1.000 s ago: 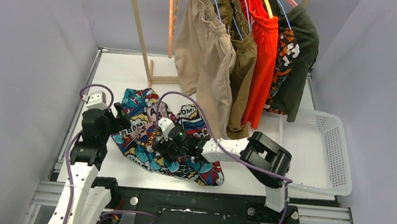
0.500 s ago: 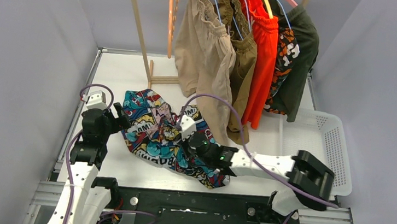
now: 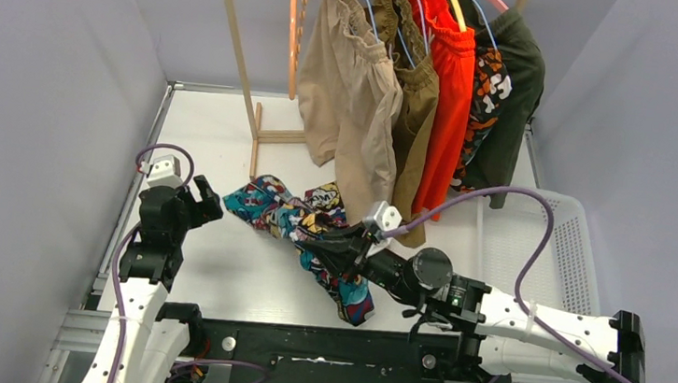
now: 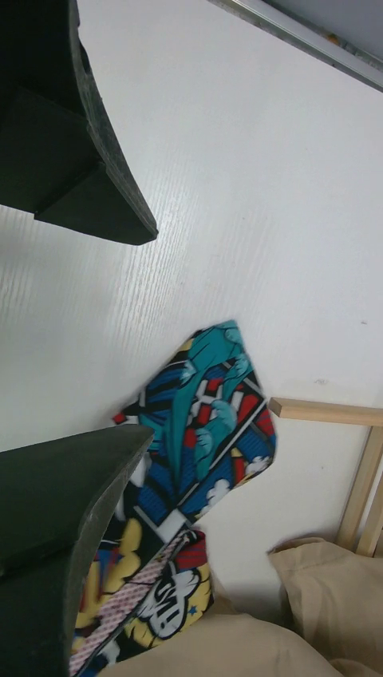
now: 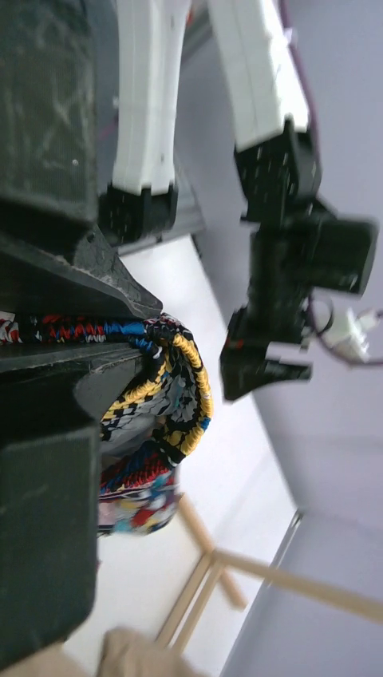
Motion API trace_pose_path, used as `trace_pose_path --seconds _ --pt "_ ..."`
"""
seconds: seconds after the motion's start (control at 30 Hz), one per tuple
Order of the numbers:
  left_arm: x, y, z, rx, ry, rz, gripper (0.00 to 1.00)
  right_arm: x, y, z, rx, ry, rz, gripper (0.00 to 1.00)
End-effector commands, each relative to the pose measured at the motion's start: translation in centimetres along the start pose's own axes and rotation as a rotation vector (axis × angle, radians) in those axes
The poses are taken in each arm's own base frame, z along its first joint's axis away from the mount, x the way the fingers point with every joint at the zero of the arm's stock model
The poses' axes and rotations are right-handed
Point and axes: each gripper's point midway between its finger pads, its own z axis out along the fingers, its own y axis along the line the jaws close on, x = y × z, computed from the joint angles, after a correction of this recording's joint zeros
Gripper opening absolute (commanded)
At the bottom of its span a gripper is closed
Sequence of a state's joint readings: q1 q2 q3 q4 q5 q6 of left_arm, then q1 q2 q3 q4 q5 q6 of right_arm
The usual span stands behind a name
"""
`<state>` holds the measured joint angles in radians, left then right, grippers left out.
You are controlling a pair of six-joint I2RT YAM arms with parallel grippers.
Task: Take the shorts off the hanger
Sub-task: Adjust the shorts at the center of the board, then pick up the shorts at the center of the board.
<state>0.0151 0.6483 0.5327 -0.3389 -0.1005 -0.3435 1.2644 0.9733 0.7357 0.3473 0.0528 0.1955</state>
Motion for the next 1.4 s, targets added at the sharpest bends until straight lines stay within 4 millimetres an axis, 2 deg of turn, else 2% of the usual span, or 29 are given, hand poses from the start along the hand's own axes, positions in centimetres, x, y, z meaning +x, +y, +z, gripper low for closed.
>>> trace_pose_path --seconds 0.0,0.1,0.13,0.17,0.23,0.33,0.4,0.5,0.6,0.67,0.7,0.73,0.8,0.9,0.97,1.07,1.17,1.27,1.37 --pt "-2.7 -0.9 -0.3 0.036 -0.099 0.004 0.84 -6.5 4.7 -1.4 -0.198 -0.209 0.029 0.04" --pt "-2.8 -0.9 -0.4 0.037 -0.102 0.003 0.84 -6.4 3.6 -0.7 -0.134 -0.206 0.016 0.03" --pt "-2.8 -0.9 -0.4 0.037 -0.101 0.003 0.84 -6.1 2.9 -0.1 -0.087 -0.185 0.02 0.03" --pt "-2.8 -0.8 -0.4 0.037 -0.102 0.003 0.84 -4.9 1.5 0.8 -0.003 -0.136 0.012 0.02" --pt "-2.7 -0.8 -0.5 0.038 -0.102 0.004 0.84 -1.8 -2.1 2.7 0.187 -0.003 0.001 0.01" --pt "-2.7 -0.8 -0.5 0.038 -0.101 0.005 0.84 4.7 -6.8 4.9 0.397 0.269 0.012 0.03" --pt "-2.7 -0.8 -0.5 0.037 -0.099 0.005 0.84 8.7 -8.2 5.4 0.483 0.43 0.012 0.06" --pt "-2.6 -0.8 -0.5 0.036 -0.1 0.005 0.84 14.1 -8.1 5.3 0.518 0.62 0.049 0.13" --pt "-2.7 -0.8 -0.6 0.039 -0.102 0.005 0.84 18.7 -6.0 4.7 0.445 0.785 0.085 0.22" --pt "-2.7 -0.9 -0.6 0.041 -0.102 0.005 0.84 20.9 -5.3 3.7 0.44 0.854 0.078 0.37" --pt "-2.6 -0.9 -0.6 0.041 -0.102 0.005 0.84 21.6 -5.2 3.1 0.451 0.88 0.071 0.5" --pt "-2.6 -0.9 -0.6 0.042 -0.103 0.005 0.84 22.1 -5.3 2.6 0.469 0.901 0.059 0.59" --pt "-2.6 -1.0 -0.6 0.048 -0.103 0.004 0.84 22.2 -5.9 1.6 0.507 0.917 0.032 0.69" --pt "-2.6 -1.1 -0.6 0.057 -0.101 0.005 0.84 21.1 -6.2 1.5 0.528 0.878 0.024 0.89" --pt "-2.6 -1.2 -0.6 0.058 -0.103 0.005 0.84 20.3 -6.2 1.8 0.529 0.848 0.028 0.98" --pt "-2.7 -1.2 -0.7 0.059 -0.109 0.005 0.84 20.7 -7.3 1.3 0.602 0.852 0.032 0.97" --pt "-2.7 -1.1 -0.8 0.057 -0.108 0.005 0.84 23.3 -7.9 0.4 0.662 0.924 0.053 0.97" --pt "-2.7 -1.1 -0.9 0.059 -0.111 0.003 0.84 27.4 -6.8 0.0 0.659 1.001 0.102 0.97" --pt "-2.7 -1.2 -0.9 0.062 -0.108 0.003 0.84 32.3 -5.6 -0.9 0.605 1.131 0.074 0.98"
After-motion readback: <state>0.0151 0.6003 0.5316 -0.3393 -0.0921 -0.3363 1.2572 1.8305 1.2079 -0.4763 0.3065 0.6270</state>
